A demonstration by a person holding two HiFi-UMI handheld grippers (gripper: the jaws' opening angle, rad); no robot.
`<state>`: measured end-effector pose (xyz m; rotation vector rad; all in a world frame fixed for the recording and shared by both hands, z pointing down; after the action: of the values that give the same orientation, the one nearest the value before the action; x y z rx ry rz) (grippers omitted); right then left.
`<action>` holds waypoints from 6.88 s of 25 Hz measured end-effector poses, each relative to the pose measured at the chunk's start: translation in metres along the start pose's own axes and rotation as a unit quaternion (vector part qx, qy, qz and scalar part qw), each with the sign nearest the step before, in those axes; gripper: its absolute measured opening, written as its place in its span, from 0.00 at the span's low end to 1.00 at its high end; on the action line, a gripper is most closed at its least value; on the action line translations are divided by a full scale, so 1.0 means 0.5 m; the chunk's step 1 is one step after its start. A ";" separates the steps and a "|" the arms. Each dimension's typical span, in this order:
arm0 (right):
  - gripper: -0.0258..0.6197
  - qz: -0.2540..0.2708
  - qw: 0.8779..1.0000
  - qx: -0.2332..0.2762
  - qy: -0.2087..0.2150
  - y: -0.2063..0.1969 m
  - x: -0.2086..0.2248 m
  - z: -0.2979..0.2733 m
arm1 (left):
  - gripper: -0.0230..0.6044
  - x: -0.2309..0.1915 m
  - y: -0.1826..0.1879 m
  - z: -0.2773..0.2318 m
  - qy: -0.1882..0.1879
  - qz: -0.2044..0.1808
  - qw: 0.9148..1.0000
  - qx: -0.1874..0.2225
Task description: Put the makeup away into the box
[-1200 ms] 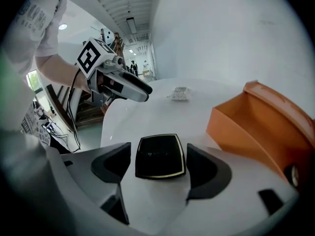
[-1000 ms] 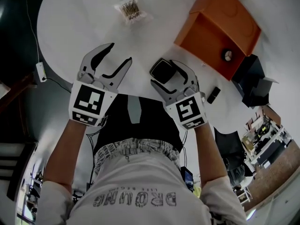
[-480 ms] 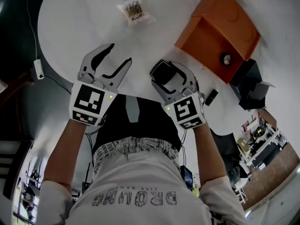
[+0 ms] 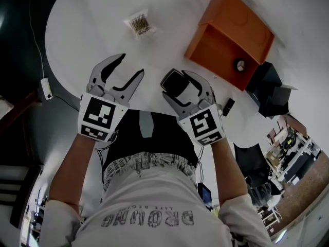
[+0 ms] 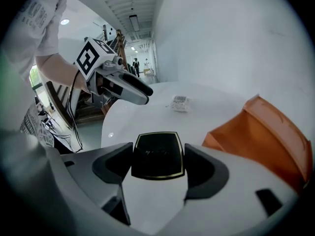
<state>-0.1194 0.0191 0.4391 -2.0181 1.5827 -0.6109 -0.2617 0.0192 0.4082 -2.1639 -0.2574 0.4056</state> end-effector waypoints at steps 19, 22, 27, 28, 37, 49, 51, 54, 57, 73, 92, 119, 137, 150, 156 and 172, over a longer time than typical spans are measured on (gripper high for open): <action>0.57 -0.036 0.995 0.047 -0.085 0.057 0.193 0.098 | 0.45 0.023 0.145 -0.057 -0.023 -0.040 0.999 0.012; 0.57 -0.044 0.994 0.043 -0.087 0.045 0.225 0.095 | 0.45 0.025 0.151 -0.078 -0.022 -0.036 0.999 0.007; 0.57 -0.056 0.995 0.033 -0.079 0.029 0.258 0.080 | 0.45 0.022 0.158 -0.106 -0.020 -0.030 0.999 0.002; 0.57 -0.058 0.995 0.029 -0.076 0.025 0.263 0.075 | 0.45 0.021 0.159 -0.112 -0.020 -0.029 0.999 0.001; 0.57 -0.098 0.994 0.000 -0.052 -0.002 0.296 0.035 | 0.45 0.006 0.159 -0.145 -0.016 -0.017 1.000 -0.006; 0.57 -0.089 0.994 -0.062 -0.005 -0.026 0.296 -0.009 | 0.45 -0.010 0.157 -0.167 -0.008 -0.003 1.000 -0.010; 0.57 -0.089 0.994 -0.067 -0.004 -0.029 0.298 -0.015 | 0.45 -0.014 0.157 -0.169 -0.006 -0.001 1.000 -0.011; 0.57 -0.082 0.994 -0.072 -0.002 -0.032 0.299 -0.022 | 0.45 -0.019 0.154 -0.171 -0.003 0.001 1.000 -0.013; 0.57 -0.068 0.995 -0.075 -0.003 -0.032 0.298 -0.024 | 0.45 -0.020 0.151 -0.175 -0.002 0.003 1.000 -0.016; 0.57 -0.032 0.996 -0.065 0.048 -0.020 0.287 -0.029 | 0.45 -0.010 0.158 -0.195 0.000 0.006 1.000 -0.020; 0.57 -0.003 0.993 -0.113 0.033 -0.023 0.283 -0.039 | 0.45 -0.016 0.165 -0.182 0.010 0.004 1.000 -0.017; 0.61 -0.023 0.997 -0.064 0.030 0.001 0.272 -0.007 | 0.45 -0.002 0.169 -0.151 -0.001 -0.012 1.000 -0.009; 0.61 -0.126 0.979 0.049 -0.151 0.046 0.247 0.166 | 0.45 0.100 0.262 -0.097 -0.117 -0.121 0.984 0.060; 0.58 -0.210 0.937 0.088 -0.267 -0.004 0.131 0.287 | 0.48 0.208 0.255 -0.066 -0.227 -0.195 0.953 0.058; 0.55 -0.256 0.911 0.101 -0.308 -0.114 0.110 0.375 | 0.48 0.327 0.224 -0.112 -0.278 -0.233 0.931 0.030; 0.53 -0.355 0.868 0.118 -0.327 -0.399 0.095 0.488 | 0.48 0.595 0.101 -0.289 -0.378 -0.354 0.853 -0.068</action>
<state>0.1929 0.0392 0.3783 -2.2442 0.3353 -0.2765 0.0700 -0.0202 0.3887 -1.7615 -1.5028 0.7932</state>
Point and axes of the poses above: the fingertips, and each gripper's own axes: z backward along the fingers, x to its right, y out of its top, the point moved 3 cm from there along z, backward along the fingers, and after that the axes turned 2 degrees about -y, right-handed, at the moved point
